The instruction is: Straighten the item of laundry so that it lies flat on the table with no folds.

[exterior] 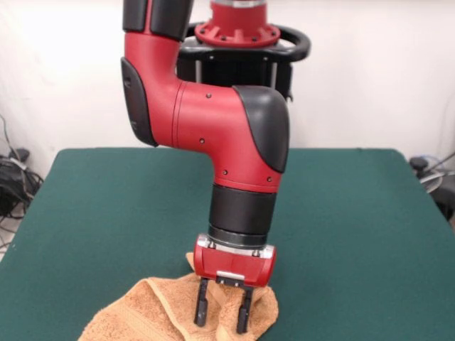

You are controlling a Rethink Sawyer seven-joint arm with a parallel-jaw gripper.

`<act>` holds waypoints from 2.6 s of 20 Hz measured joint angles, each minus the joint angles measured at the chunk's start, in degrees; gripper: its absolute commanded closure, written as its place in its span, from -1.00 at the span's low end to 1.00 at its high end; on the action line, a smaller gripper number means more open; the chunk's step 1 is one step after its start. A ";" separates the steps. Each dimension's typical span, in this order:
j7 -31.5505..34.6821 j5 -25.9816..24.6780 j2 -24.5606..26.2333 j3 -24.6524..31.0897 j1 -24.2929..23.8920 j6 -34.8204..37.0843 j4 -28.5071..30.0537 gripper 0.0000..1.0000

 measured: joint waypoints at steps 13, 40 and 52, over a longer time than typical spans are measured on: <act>0.00 0.46 -3.92 5.36 -5.78 21.14 -1.80 -1.00; 0.00 3.73 -11.70 6.64 -8.71 71.29 -20.42 -1.00; -4.30 -4.03 4.35 12.81 -11.32 43.97 -30.96 -1.00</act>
